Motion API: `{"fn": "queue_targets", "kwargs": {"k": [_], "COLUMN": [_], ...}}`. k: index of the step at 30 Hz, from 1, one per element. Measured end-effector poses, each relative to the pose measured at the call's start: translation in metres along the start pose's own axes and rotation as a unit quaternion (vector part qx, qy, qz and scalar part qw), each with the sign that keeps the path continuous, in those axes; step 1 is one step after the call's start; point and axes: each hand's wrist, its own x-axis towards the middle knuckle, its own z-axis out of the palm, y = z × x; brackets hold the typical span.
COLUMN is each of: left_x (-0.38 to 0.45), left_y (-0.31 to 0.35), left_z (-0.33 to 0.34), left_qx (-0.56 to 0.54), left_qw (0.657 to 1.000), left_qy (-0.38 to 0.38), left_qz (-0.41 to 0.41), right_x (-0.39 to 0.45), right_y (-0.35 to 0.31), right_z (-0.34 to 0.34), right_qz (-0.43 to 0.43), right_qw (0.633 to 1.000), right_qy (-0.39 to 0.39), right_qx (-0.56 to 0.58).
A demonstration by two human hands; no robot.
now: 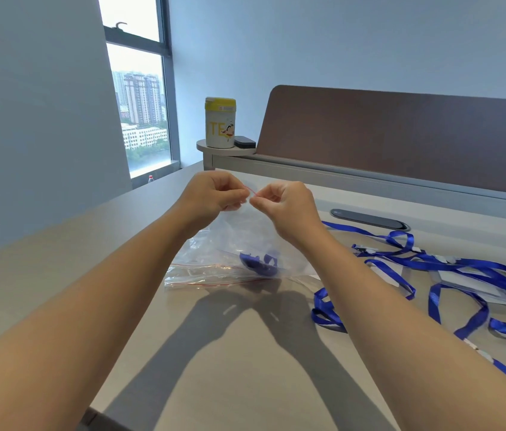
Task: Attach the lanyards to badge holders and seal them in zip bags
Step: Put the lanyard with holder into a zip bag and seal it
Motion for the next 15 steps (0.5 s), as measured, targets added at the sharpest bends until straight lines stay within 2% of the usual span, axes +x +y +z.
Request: {"fn": "queue_targets", "kwargs": {"k": [9, 12, 15], "left_x": [0.002, 0.003, 0.004], "left_y": [-0.003, -0.008, -0.013], "left_z": [0.002, 0.007, 0.011], "left_qx": [0.093, 0.132, 0.117], "left_qw": [0.994, 0.988, 0.988], "left_qy": [0.006, 0.033, 0.078], "left_qz": [0.049, 0.069, 0.062], "right_x": [0.003, 0.005, 0.007], "right_y": [0.003, 0.007, 0.009], "right_z": [0.005, 0.007, 0.007], "right_qz": [-0.016, -0.015, -0.009], "right_qw": [0.999, 0.998, 0.995], "right_qy": [0.004, 0.002, 0.004], "right_qx": [-0.030, -0.062, -0.101]}}
